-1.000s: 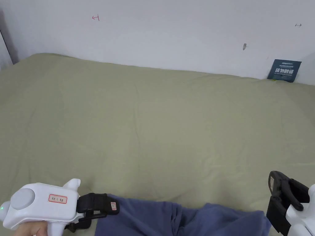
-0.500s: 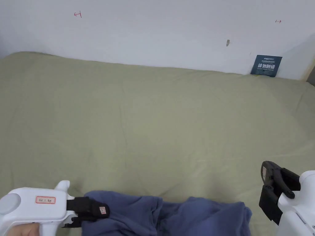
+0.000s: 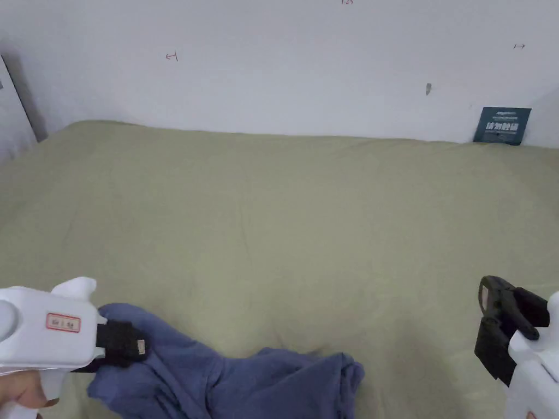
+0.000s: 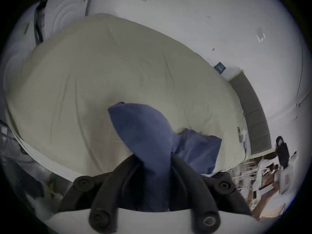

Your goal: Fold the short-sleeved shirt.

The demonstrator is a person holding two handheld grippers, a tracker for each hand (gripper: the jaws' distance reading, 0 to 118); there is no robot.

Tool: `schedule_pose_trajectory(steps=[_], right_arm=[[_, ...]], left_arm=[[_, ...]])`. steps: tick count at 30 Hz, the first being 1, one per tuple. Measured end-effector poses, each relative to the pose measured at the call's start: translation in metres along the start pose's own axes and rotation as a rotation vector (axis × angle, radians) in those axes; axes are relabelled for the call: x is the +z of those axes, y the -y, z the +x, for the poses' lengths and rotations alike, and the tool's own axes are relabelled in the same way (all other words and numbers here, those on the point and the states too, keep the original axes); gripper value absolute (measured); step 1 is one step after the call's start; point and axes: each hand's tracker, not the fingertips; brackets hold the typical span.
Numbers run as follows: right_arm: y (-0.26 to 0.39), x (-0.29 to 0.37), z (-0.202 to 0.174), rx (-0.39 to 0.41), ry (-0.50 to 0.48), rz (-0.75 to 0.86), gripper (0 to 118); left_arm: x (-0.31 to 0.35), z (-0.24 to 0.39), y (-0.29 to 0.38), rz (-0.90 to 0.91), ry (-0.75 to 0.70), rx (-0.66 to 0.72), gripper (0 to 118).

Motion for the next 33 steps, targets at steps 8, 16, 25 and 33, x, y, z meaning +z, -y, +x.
schedule_pose_trajectory(steps=[8,16,25,33], right_arm=[[-0.006,0.008,0.012,-0.027,0.003,0.023,2],[-0.001,0.012,0.026,-0.044,0.022,0.01,2],[0.008,0.005,0.039,-0.072,0.056,-0.016,2],[0.023,-0.005,0.033,-0.13,0.01,-0.092,2]], left_arm=[[-0.062,0.13,0.01,-0.056,-0.094,-0.267,13],[-0.16,0.211,0.052,-0.178,0.023,-0.325,117],[-0.098,0.152,0.027,-0.054,0.293,-0.136,14],[-0.175,0.126,0.066,-0.246,0.493,-0.045,2]])
